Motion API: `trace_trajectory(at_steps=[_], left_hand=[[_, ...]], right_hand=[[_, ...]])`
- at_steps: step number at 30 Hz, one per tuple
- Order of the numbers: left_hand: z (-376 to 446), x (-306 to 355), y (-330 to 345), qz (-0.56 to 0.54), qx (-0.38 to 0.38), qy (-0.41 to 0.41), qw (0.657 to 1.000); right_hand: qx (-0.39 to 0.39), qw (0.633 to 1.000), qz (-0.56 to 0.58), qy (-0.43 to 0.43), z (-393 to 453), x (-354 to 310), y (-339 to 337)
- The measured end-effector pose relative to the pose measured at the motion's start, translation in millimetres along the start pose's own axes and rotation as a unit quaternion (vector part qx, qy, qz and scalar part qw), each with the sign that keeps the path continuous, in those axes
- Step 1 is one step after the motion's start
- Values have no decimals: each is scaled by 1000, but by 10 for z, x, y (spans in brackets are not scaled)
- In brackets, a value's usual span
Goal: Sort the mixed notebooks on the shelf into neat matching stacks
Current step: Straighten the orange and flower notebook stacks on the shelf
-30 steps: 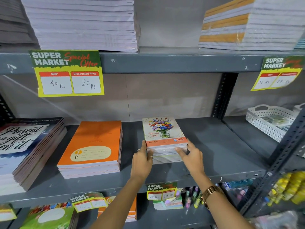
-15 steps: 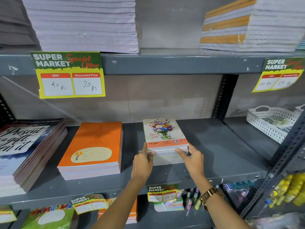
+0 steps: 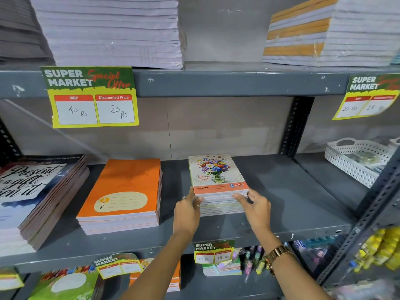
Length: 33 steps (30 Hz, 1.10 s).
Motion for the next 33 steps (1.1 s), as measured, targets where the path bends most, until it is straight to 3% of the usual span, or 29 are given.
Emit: trace_trajectory(at_steps=[18, 22, 24, 26, 29, 31, 33], left_hand=[[2, -5, 4, -80, 49, -14, 995], [-11, -21, 4, -32, 46, -11, 998], [4, 18, -7, 13, 50, 28, 998], [46, 103, 15, 95, 47, 105, 989], [70, 213, 109, 210, 20, 199, 957], [54, 229, 150, 251, 9, 217, 943], [53, 218, 168, 277, 6, 226, 934]], right_hand=[[20, 1000, -17, 9, -51, -72, 2], [32, 993, -115, 12, -73, -94, -24], [29, 982, -182, -39, -90, -146, -1], [14, 959, -239, -153, -111, -304, 75], [10, 892, -341, -296, -129, -486, 201], [31, 848, -401, -344, -149, -535, 244], [43, 833, -421, -356, -149, -561, 238]])
Point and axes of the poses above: each hand's wrist, its own z-axis towards the middle knuckle, its own y-axis out of the palm, x = y × z, the point moved 5 cm from there along z, towards the middle knuckle, and after that the axes turned 4 degrees about y, right-handed, at the moved point
